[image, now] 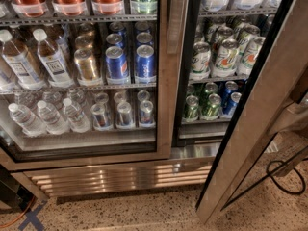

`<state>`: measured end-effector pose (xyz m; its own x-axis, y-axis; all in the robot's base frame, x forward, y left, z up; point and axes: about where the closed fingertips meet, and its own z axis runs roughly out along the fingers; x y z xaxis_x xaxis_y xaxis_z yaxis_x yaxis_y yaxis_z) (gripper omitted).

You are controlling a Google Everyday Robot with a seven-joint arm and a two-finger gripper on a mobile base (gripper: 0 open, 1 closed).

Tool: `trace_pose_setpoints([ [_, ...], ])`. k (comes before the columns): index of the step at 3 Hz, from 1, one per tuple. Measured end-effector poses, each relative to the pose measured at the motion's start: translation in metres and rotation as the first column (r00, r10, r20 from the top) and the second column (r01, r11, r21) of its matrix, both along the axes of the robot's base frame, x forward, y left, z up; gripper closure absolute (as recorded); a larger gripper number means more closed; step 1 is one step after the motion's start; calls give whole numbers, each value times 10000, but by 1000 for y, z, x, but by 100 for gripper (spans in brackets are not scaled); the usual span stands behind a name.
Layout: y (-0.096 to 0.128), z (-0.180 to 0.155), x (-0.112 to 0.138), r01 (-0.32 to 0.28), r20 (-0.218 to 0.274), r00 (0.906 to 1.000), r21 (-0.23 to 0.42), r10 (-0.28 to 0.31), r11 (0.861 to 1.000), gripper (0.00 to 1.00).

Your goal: Open right fridge door

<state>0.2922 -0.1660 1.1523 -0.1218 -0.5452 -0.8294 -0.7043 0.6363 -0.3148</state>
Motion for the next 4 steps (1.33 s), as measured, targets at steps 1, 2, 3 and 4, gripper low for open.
trace_pose_setpoints([
  [1, 0, 0, 0, 0, 0, 10000, 0, 0, 10000, 0],
  [2, 0, 0, 0, 0, 0, 10000, 0, 0, 10000, 0],
  [3, 0, 0, 0, 0, 0, 10000, 0, 0, 10000, 0],
  [4, 0, 0, 0, 0, 0, 10000, 0, 0, 10000, 0],
])
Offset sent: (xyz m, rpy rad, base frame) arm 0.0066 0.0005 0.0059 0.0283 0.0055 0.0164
